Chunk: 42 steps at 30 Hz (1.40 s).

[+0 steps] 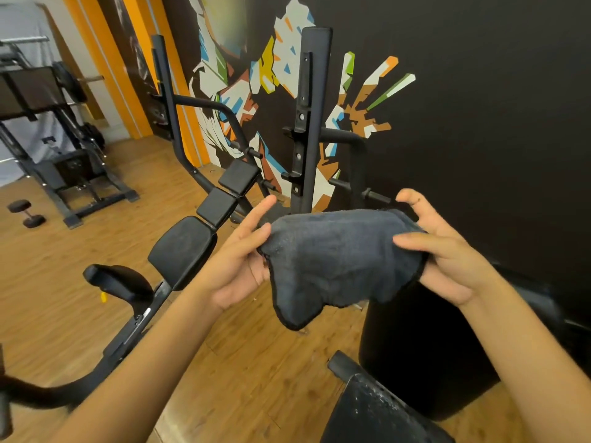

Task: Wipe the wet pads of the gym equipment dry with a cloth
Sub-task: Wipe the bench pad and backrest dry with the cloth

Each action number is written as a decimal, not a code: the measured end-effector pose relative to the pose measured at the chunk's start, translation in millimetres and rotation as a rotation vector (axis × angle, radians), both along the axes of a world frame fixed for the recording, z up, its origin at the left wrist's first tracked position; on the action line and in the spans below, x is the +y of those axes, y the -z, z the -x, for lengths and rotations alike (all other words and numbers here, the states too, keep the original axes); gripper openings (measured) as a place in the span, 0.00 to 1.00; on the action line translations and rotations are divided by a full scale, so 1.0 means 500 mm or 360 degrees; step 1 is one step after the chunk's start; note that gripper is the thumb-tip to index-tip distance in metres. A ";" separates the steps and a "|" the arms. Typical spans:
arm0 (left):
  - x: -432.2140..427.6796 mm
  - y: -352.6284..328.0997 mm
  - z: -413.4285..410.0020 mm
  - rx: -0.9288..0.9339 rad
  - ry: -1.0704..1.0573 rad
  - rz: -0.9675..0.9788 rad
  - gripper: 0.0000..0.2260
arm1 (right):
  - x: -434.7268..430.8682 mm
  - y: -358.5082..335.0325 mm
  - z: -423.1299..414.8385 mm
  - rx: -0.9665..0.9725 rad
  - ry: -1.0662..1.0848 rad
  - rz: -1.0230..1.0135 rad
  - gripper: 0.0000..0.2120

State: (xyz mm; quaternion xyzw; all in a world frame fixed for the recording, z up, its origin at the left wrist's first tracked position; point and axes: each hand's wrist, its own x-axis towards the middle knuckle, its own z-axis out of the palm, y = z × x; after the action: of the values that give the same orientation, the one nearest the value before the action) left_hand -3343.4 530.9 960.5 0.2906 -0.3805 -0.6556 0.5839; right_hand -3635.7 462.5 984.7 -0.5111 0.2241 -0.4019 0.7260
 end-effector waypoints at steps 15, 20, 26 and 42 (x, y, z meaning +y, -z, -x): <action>0.033 0.032 0.014 -0.1037 -0.0506 0.0218 0.24 | 0.010 0.079 -0.034 0.0808 0.0507 0.0452 0.24; 0.033 0.041 0.005 -0.1707 -0.0605 0.0346 0.24 | -0.005 0.091 -0.022 0.1411 0.0643 0.0900 0.22; 0.015 0.040 -0.023 -0.2022 -0.0091 0.0396 0.19 | -0.009 0.085 -0.004 0.1632 0.0697 0.1154 0.20; -0.016 0.072 -0.007 -0.2357 -0.0589 0.0286 0.03 | -0.042 0.109 -0.003 0.2042 0.0616 0.1203 0.16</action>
State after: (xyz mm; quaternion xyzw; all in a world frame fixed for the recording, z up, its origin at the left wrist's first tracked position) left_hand -3340.1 523.1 924.4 0.6643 -0.6692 -0.1481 0.2984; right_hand -3634.2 441.3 930.0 -0.8091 0.5343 -0.1960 0.1467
